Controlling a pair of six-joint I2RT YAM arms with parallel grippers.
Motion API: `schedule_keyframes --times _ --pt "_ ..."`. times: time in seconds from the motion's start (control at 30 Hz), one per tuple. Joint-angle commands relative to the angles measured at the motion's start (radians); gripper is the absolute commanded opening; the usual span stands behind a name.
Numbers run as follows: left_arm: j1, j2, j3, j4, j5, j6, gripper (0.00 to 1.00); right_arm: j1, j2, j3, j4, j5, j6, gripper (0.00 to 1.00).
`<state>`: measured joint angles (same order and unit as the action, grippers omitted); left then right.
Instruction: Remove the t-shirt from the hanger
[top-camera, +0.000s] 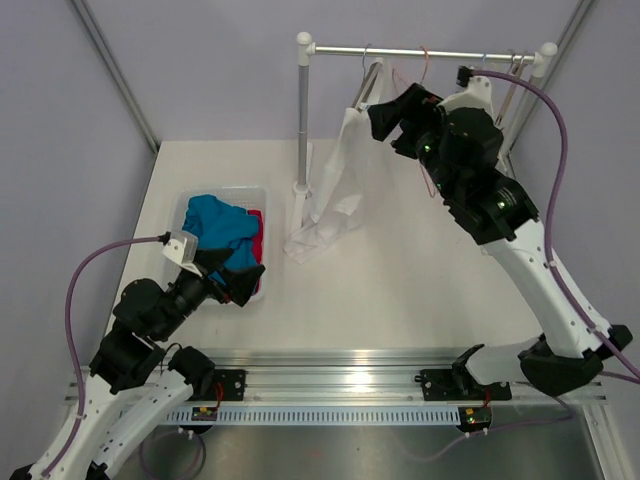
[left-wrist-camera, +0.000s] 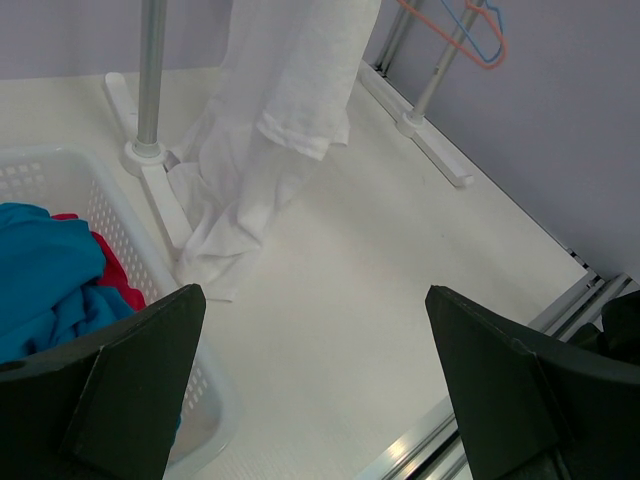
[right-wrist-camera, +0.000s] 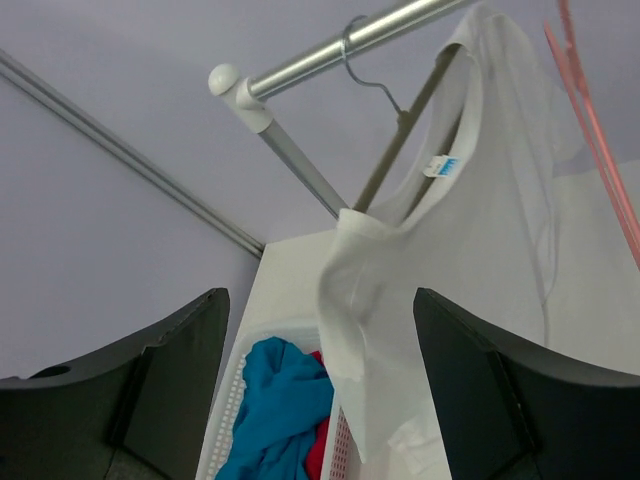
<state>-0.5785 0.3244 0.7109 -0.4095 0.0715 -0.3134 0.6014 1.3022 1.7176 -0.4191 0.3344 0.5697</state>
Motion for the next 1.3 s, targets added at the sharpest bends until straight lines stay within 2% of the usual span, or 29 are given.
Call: schedule_keyframes --times 0.0,0.1,0.13,0.27,0.33,0.43,0.57,0.63,0.77,0.87,0.93,1.07,1.13,1.23,1.27 --pt "0.006 0.010 0.009 0.040 0.011 0.011 0.99 0.060 0.133 0.153 -0.148 0.138 -0.161 0.86" --pt "0.006 0.008 0.007 0.040 0.019 0.011 0.99 0.070 0.282 0.318 -0.202 0.178 -0.188 0.89" --pt "0.006 0.008 0.006 0.040 0.020 0.010 0.99 0.070 0.358 0.412 -0.227 0.189 -0.194 0.89" --pt "0.006 0.005 0.007 0.038 0.016 0.014 0.99 0.072 0.526 0.617 -0.312 0.259 -0.244 0.88" --pt "0.006 0.005 0.006 0.038 0.020 0.011 0.99 0.072 0.630 0.751 -0.352 0.290 -0.263 0.81" --pt "0.006 0.004 0.007 0.040 0.022 0.014 0.99 0.072 0.709 0.853 -0.415 0.321 -0.286 0.68" --pt "0.006 0.002 0.009 0.040 0.022 0.014 0.99 0.072 0.683 0.774 -0.368 0.341 -0.292 0.45" --pt "0.006 0.005 0.007 0.040 0.025 0.014 0.99 0.072 0.642 0.699 -0.336 0.351 -0.294 0.41" --pt "0.006 0.004 0.009 0.040 0.025 0.014 0.99 0.070 0.617 0.660 -0.320 0.368 -0.307 0.37" --pt "0.006 0.001 0.009 0.040 0.019 0.013 0.99 0.069 0.614 0.659 -0.336 0.367 -0.318 0.26" --pt "0.006 0.001 0.009 0.040 0.014 0.011 0.99 0.069 0.594 0.622 -0.325 0.374 -0.326 0.12" --pt "0.006 0.001 0.007 0.040 0.017 0.013 0.99 0.067 0.513 0.484 -0.143 0.348 -0.417 0.00" --pt "0.006 0.002 0.009 0.038 0.017 0.011 0.99 0.064 0.470 0.419 -0.077 0.327 -0.453 0.00" --pt "0.006 0.002 0.009 0.038 0.011 0.011 0.99 0.060 0.388 0.275 0.135 0.296 -0.527 0.00" --pt "0.006 0.002 0.009 0.038 0.010 0.011 0.99 0.058 0.366 0.239 0.255 0.287 -0.562 0.00"
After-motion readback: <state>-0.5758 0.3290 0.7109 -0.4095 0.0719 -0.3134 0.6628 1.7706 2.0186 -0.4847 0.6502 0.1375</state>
